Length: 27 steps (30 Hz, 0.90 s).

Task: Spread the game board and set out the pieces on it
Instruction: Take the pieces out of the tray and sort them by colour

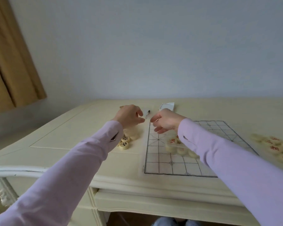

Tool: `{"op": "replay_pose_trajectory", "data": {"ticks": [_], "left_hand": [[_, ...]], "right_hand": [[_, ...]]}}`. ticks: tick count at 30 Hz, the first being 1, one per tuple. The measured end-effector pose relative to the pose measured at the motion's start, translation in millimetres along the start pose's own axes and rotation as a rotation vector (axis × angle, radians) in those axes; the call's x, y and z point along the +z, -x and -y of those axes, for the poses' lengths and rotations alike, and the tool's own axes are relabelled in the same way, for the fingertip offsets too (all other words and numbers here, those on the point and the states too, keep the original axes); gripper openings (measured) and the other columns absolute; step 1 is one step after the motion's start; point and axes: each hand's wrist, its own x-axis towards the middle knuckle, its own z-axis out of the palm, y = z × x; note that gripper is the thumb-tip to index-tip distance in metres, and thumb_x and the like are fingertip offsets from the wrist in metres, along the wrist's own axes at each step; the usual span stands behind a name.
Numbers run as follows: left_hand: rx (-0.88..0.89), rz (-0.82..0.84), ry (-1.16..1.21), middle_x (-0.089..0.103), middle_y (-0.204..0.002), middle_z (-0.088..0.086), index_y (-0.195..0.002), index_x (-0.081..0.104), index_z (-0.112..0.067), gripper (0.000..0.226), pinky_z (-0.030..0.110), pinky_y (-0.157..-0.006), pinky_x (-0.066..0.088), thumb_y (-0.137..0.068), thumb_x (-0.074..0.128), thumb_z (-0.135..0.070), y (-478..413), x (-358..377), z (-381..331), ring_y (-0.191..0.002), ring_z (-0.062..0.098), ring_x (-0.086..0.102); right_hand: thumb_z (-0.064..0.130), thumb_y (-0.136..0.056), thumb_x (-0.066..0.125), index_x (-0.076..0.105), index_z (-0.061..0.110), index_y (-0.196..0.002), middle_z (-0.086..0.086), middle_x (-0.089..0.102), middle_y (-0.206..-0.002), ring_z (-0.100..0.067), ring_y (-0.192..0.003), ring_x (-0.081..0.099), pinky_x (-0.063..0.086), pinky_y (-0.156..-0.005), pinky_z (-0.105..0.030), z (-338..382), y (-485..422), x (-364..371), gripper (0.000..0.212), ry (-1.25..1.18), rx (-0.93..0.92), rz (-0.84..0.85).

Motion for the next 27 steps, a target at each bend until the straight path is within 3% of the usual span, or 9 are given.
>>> {"op": "replay_pose_trajectory", "data": {"ticks": [2,5,8,14,17,22,27], "left_hand": [[0.089,0.023,0.032,0.068,-0.102,-0.002,-0.108,0.068,-0.019,0.026,0.022,-0.08,0.04,-0.086,0.066,-0.03,1,5,-31,-0.097,0.017,0.061],[0.216,0.115,0.009,0.069,-0.103,-0.003,-0.108,0.07,-0.019,0.025,0.02,-0.08,0.042,-0.084,0.068,-0.026,1,17,-71,-0.095,0.014,0.061],[0.277,0.16,-0.001,0.07,-0.098,-0.005,-0.101,0.073,-0.021,0.019,0.021,-0.078,0.045,-0.082,0.069,-0.022,-3,26,-97,-0.091,0.012,0.062],[0.327,0.458,-0.201,0.071,-0.101,-0.002,-0.101,0.074,-0.023,0.023,0.029,-0.089,0.049,-0.078,0.072,-0.019,-12,37,-123,-0.094,0.017,0.063],[0.329,0.532,-0.296,0.071,-0.103,-0.002,-0.101,0.073,-0.023,0.023,0.034,-0.094,0.049,-0.078,0.072,-0.025,-16,41,-128,-0.099,0.018,0.064],[0.304,0.59,-0.292,0.07,-0.105,-0.002,-0.102,0.072,-0.024,0.022,0.031,-0.095,0.047,-0.08,0.069,-0.028,-15,43,-130,-0.101,0.017,0.062],[0.298,0.565,-0.21,0.072,-0.103,-0.001,-0.101,0.073,-0.022,0.022,0.033,-0.095,0.049,-0.08,0.07,-0.025,-15,44,-125,-0.099,0.017,0.064]], "right_hand": [[-0.002,-0.092,0.051,0.057,-0.003,-0.12,-0.014,0.058,-0.099,-0.023,-0.084,0.061,0.055,-0.082,-0.032,-11,9,-19,0.029,0.041,-0.013,-0.042],[-0.006,-0.085,0.059,0.065,-0.008,-0.107,-0.017,0.063,-0.086,-0.024,-0.076,0.062,0.057,-0.079,-0.031,-29,20,-45,0.023,0.13,0.008,-0.066],[-0.004,-0.08,0.066,0.07,-0.002,-0.095,-0.014,0.066,-0.082,-0.023,-0.071,0.063,0.057,-0.077,-0.03,-50,30,-66,0.015,0.197,0.062,-0.077],[0.0,-0.076,0.073,0.073,0.008,-0.094,-0.004,0.067,-0.086,-0.01,-0.064,0.062,0.054,-0.063,-0.014,-69,40,-82,0.02,0.308,0.139,0.184],[0.005,-0.075,0.075,0.072,0.015,-0.082,0.002,0.066,-0.078,-0.013,-0.069,0.064,0.055,-0.071,-0.021,-72,41,-76,0.013,0.372,0.161,0.238],[0.009,-0.072,0.076,0.073,0.014,-0.088,0.004,0.068,-0.071,-0.011,-0.063,0.065,0.054,-0.085,-0.035,-74,41,-67,0.018,0.431,0.207,0.22],[0.018,-0.074,0.077,0.072,0.006,-0.1,0.0,0.064,-0.078,-0.016,-0.076,0.059,0.054,-0.082,-0.03,-73,38,-66,0.029,0.545,0.181,0.188]]}}
